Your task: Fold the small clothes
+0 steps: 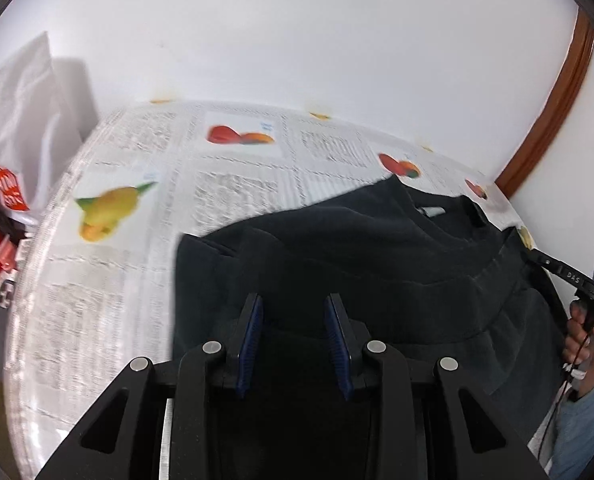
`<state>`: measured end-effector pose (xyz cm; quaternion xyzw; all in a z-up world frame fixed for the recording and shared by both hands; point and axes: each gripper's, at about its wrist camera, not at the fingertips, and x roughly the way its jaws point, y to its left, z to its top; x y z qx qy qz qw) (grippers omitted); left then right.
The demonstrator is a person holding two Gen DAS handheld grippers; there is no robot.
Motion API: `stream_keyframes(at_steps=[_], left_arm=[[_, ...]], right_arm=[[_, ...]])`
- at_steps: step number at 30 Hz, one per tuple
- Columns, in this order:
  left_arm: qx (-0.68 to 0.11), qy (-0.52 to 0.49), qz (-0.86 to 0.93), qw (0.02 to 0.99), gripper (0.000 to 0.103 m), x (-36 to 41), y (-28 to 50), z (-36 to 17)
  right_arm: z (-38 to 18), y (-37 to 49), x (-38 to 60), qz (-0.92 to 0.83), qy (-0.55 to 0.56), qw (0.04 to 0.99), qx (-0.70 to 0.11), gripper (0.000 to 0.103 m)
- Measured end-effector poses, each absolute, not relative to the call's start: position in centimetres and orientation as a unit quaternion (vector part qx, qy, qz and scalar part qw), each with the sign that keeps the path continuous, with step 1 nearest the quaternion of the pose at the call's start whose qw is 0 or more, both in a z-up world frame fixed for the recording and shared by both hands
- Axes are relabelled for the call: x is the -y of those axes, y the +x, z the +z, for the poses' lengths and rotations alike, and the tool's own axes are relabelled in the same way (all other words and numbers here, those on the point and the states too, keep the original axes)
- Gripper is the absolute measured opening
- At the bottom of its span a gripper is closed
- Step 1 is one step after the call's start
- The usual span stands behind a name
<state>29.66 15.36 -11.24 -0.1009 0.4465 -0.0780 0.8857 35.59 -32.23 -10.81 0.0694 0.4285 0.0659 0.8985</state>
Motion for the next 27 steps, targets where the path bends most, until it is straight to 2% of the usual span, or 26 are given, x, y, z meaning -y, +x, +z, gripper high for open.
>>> stream_keyframes(at_steps=[3, 7, 13, 14, 15, 16, 18, 19, 22, 23, 24, 27], left_arm=[[-0.443, -0.075, -0.06, 0.891, 0.031, -16.1, 29.4, -11.3], [-0.454, -0.047, -0.073, 0.887, 0.038, -15.9, 30.3, -11.7], [-0.467, -0.031, -0.09, 0.879, 0.038, -14.8, 32.2, -12.7], [-0.475, -0.029, -0.083, 0.876, 0.027, -14.6, 32.5, -13.0], [-0.476, -0.021, -0.071, 0.876, 0.016, -14.4, 32.6, -13.2], [-0.471, -0.013, -0.066, 0.88, 0.009, -14.2, 32.3, -13.0], [-0.441, -0.014, -0.061, 0.895, 0.008, -14.2, 31.5, -12.1], [-0.42, -0.022, -0.049, 0.906, 0.008, -14.6, 31.0, -11.6], [-0.403, -0.053, -0.041, 0.913, 0.008, -15.7, 30.9, -11.2], [-0.41, -0.057, -0.036, 0.91, 0.008, -15.9, 31.2, -11.5], [-0.417, -0.059, -0.032, 0.907, 0.008, -16.1, 31.5, -11.9], [-0.431, -0.062, -0.011, 0.9, 0.007, -16.5, 32.3, -12.9]], right_arm=[[-10.9, 35.7, 33.1, 0.058, 0.044, 0.902, -0.425, 0.042], [-11.5, 37.0, 33.6, 0.066, 0.034, 0.896, -0.437, 0.043], [-13.3, 39.6, 32.6, 0.071, 0.007, 0.885, -0.459, 0.043], [-13.5, 39.8, 32.4, 0.07, 0.003, 0.884, -0.462, 0.036], [-13.6, 39.8, 32.3, 0.072, -0.002, 0.885, -0.46, 0.022], [-13.4, 39.6, 32.1, 0.077, -0.009, 0.887, -0.455, 0.016], [-12.2, 38.6, 32.6, 0.089, -0.009, 0.901, -0.424, 0.013], [-10.5, 37.4, 34.1, 0.098, 0.016, 0.919, -0.382, 0.013], [-8.7, 36.1, 38.4, 0.096, 0.107, 0.933, -0.33, 0.012], [-8.8, 36.3, 38.9, 0.094, 0.119, 0.93, -0.336, 0.012], [-9.7, 37.0, 39.3, 0.08, 0.118, 0.922, -0.361, 0.0], [-12.3, 39.1, 39.6, -0.033, 0.058, 0.906, -0.417, 0.0]])
